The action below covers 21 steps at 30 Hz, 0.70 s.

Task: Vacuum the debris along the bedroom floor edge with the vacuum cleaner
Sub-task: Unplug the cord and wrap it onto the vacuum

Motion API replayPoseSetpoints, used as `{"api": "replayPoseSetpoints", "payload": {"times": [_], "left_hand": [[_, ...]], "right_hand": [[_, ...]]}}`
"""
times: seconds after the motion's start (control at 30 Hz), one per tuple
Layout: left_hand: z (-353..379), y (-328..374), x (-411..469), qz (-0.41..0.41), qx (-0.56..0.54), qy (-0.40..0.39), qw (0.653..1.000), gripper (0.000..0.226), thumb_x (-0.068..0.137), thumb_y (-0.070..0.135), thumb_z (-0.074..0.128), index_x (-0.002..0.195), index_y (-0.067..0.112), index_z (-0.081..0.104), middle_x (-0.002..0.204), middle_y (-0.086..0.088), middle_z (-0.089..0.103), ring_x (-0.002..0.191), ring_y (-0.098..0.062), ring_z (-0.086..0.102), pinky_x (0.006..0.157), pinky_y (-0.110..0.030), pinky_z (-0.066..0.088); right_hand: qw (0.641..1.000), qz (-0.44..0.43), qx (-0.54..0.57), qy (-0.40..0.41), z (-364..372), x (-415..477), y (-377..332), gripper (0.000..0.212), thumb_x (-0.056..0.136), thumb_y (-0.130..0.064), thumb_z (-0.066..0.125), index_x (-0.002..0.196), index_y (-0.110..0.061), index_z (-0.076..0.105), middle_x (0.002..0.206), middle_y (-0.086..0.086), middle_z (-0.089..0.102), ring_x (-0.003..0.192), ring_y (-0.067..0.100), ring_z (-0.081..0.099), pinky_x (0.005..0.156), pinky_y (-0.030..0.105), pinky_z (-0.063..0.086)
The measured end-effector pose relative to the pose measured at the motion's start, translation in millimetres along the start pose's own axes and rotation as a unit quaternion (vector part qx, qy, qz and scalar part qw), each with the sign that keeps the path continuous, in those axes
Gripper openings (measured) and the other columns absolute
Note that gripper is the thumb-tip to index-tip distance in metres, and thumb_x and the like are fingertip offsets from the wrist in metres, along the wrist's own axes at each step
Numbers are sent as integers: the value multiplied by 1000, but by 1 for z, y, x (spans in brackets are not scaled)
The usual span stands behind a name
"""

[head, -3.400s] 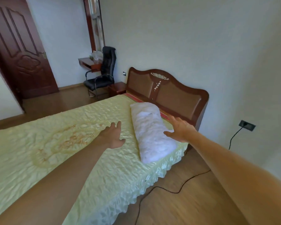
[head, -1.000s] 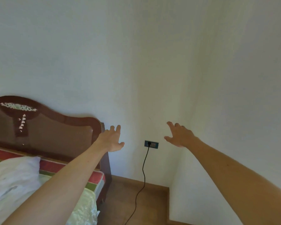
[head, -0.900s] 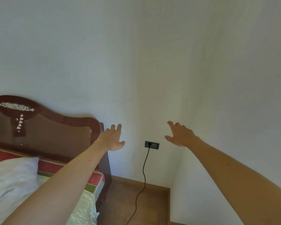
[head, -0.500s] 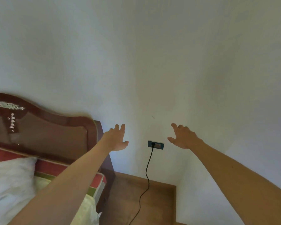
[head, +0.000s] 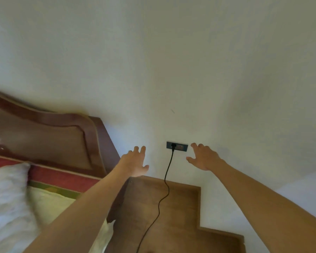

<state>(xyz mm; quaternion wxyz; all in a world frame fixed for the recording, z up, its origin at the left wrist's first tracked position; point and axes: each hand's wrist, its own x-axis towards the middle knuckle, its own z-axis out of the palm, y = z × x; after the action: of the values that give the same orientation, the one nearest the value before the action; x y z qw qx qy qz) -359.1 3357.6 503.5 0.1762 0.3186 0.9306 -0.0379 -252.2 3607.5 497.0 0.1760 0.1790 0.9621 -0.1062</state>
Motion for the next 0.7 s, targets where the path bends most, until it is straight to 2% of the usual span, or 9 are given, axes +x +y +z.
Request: {"api": "replayPoseSetpoints", "payload": {"times": [0.13,0.33,0.43,0.57,0.63,0.7], "left_hand": [[44,-2,33,19,-23,-39,999,74,93,47,52,150,15,18,142,-13,39,122,-33,51,94,-42,47],[112,-4,89,57,-68,-98,991,73,94,46,50,152,17,17,146,-14,36,123,-32,51,95,-41,48],[144,1,114,61,-130,-133,981,69,95,45,49,152,19,20,150,-11,34,124,-29,52,98,-40,49],[182,12,139,45,-264,-156,951,62,97,33,53,152,19,26,155,-5,35,139,-23,39,112,-38,37],[196,19,149,26,-327,-154,932,60,97,29,54,151,20,29,152,-4,39,138,-21,39,113,-38,36],[207,26,157,14,-371,-147,917,56,98,29,54,149,22,32,146,-3,45,134,-20,44,110,-37,39]], "right_hand": [[999,26,23,-22,34,30,4,69,98,-55,40,152,-17,20,146,12,41,130,31,44,101,44,44],[995,61,74,-8,79,81,-4,67,99,-51,43,152,-17,22,147,11,42,130,29,46,101,42,44],[988,78,134,10,101,109,-13,63,98,-49,46,149,-17,27,144,11,46,126,28,49,99,41,46],[950,128,278,58,125,148,-32,53,96,-44,52,139,-16,39,119,7,55,109,24,55,88,38,49],[923,155,341,90,135,168,-40,49,95,-41,55,133,-12,44,104,7,56,97,24,58,80,36,51],[888,188,401,126,144,185,-45,43,95,-37,58,127,-10,48,103,9,61,91,24,62,73,34,51]]}}
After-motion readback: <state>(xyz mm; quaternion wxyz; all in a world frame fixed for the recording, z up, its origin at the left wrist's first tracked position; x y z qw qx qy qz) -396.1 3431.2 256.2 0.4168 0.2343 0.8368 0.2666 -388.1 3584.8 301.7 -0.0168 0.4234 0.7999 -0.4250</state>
